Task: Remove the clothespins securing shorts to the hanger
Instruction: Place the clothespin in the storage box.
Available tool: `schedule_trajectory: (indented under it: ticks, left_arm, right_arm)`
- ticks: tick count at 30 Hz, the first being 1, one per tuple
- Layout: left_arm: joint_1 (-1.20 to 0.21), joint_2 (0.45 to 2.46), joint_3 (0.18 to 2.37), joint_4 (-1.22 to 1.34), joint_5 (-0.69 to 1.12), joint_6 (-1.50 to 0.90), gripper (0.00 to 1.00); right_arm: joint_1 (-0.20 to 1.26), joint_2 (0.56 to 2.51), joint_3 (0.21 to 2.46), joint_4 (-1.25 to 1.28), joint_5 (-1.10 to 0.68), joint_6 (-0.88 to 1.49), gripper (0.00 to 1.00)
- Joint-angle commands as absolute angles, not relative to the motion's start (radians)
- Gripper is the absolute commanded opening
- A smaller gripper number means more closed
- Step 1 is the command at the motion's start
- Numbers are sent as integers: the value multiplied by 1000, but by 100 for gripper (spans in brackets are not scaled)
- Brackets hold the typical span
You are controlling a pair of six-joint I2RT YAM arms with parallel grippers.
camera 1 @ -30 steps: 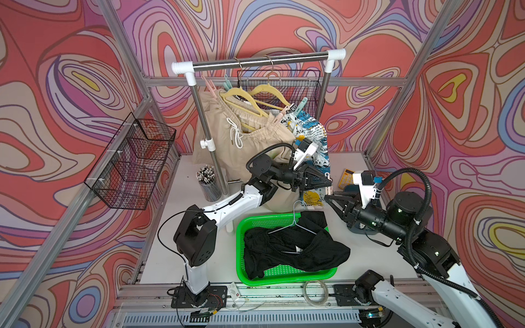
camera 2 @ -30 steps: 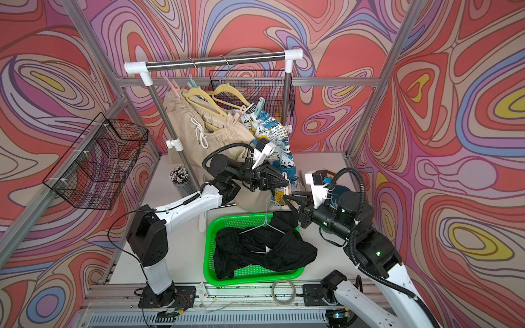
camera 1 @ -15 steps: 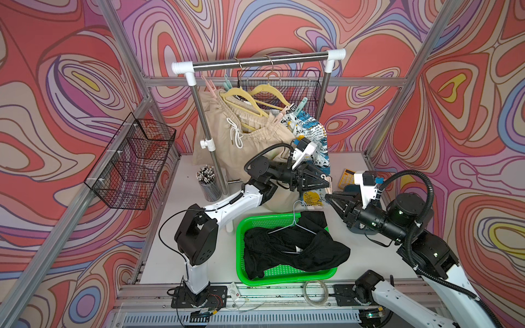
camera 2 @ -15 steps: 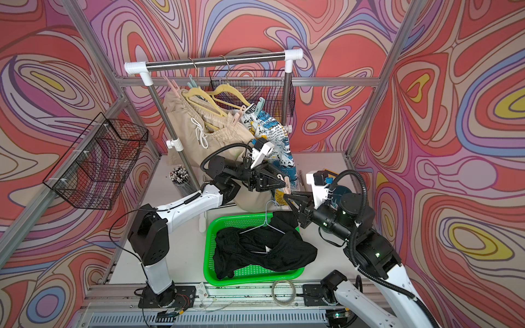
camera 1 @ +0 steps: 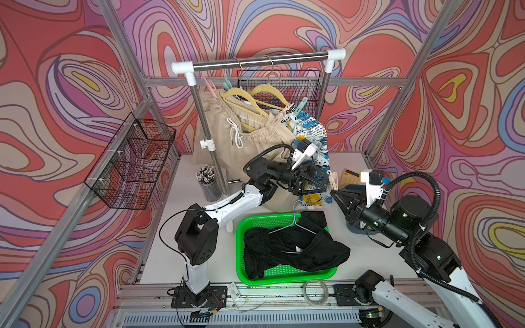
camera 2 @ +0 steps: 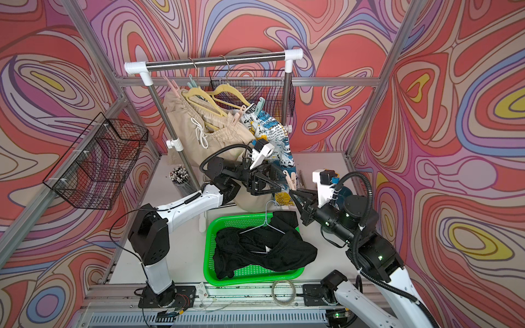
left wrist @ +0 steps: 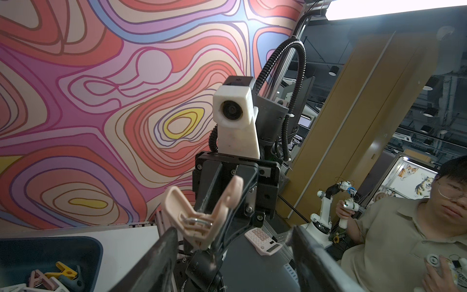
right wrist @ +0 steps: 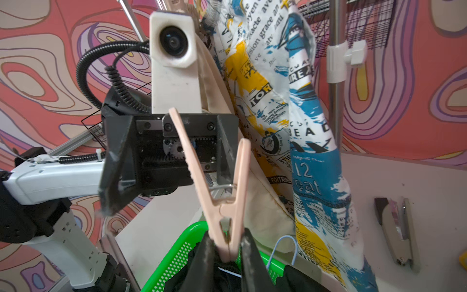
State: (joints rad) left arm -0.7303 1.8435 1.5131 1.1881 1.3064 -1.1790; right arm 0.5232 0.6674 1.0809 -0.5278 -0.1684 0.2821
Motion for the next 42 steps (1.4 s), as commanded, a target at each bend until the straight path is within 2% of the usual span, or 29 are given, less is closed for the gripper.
schedule_trajectory:
  ticks: [1,6,10,16,25,29,34,42]
  left_arm:
    - [-694,1804,1479,1246,1291,-1162,77]
    - [-655,1733,1413,1048,1266,-979,79]
    - [-640,1661,1373,833,1248,-802,79]
    - [-635,1524,1336,408,1162,-468,79]
    - [-635,1354,1224,262,1068,-355,79]
    - [-635,1295,1189,222,1050,-326,78]
    - [-635,1243,1138,212,1039,-310,78]
    - [-635,1210,1091,221,1035,-307,78]
  right_arm:
    - [522,640,1099,-572,-70,282,0]
    - [522,610,1106,-625,39,296,0]
    - [522,637,1121,-701,199,321,0]
    - [522,724,1112,-773,400,363,0]
    - [507,818,1022,-760,528,451,0]
    - [441,843,970,-731,465,492,0]
    - [217,868,883,-660,249,513,0]
    - [-57,954,768,-572,26,559,0]
